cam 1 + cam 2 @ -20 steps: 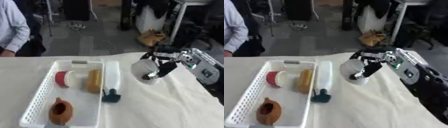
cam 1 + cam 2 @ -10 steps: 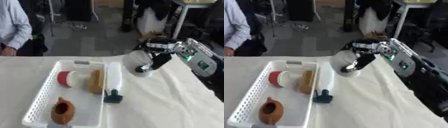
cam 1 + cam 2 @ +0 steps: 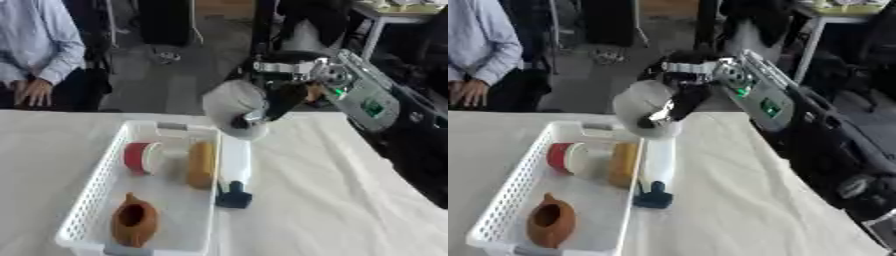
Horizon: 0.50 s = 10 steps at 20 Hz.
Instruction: Pick up objects on the table and place them in the box.
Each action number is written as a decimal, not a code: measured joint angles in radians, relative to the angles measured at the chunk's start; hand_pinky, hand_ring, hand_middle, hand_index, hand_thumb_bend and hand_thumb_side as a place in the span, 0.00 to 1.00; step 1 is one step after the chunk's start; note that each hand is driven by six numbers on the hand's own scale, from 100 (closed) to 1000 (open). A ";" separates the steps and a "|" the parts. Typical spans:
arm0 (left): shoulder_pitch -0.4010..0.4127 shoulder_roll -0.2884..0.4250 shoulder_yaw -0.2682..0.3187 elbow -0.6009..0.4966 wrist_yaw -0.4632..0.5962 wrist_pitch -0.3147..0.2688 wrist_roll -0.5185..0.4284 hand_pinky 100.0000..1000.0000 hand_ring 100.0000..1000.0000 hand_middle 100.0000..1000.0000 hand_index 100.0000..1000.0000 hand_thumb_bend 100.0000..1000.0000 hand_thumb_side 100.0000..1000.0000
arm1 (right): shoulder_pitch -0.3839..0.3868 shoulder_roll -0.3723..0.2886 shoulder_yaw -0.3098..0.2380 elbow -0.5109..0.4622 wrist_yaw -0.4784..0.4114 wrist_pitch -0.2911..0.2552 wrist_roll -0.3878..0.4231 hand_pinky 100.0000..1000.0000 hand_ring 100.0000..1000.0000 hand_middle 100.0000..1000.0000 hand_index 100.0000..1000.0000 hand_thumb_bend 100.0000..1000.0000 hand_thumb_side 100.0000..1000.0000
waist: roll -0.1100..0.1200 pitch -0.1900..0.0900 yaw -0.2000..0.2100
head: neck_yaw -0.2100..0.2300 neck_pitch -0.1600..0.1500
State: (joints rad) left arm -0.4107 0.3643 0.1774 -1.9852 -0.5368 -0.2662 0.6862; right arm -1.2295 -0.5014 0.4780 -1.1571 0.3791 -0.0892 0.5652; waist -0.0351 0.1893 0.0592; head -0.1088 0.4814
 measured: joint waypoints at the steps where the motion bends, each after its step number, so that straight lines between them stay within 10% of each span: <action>1: -0.001 0.000 -0.001 0.000 0.001 0.000 -0.001 0.99 0.96 0.82 0.88 0.00 1.00 | -0.010 0.015 0.000 0.014 0.002 -0.002 0.003 0.31 0.48 0.48 0.60 0.18 0.51 | 0.000 -0.001 0.005 | -0.003 0.000; 10: -0.002 0.000 -0.005 0.000 0.007 -0.002 -0.007 0.99 0.96 0.82 0.88 0.00 1.00 | -0.056 0.137 -0.009 0.144 0.046 -0.028 0.023 0.31 0.48 0.48 0.59 0.16 0.52 | -0.006 -0.003 0.030 | -0.022 0.008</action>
State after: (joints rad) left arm -0.4127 0.3640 0.1720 -1.9852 -0.5293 -0.2686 0.6793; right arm -1.2854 -0.3640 0.4689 -1.0134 0.4249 -0.1167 0.5878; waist -0.0407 0.1858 0.0895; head -0.1306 0.4891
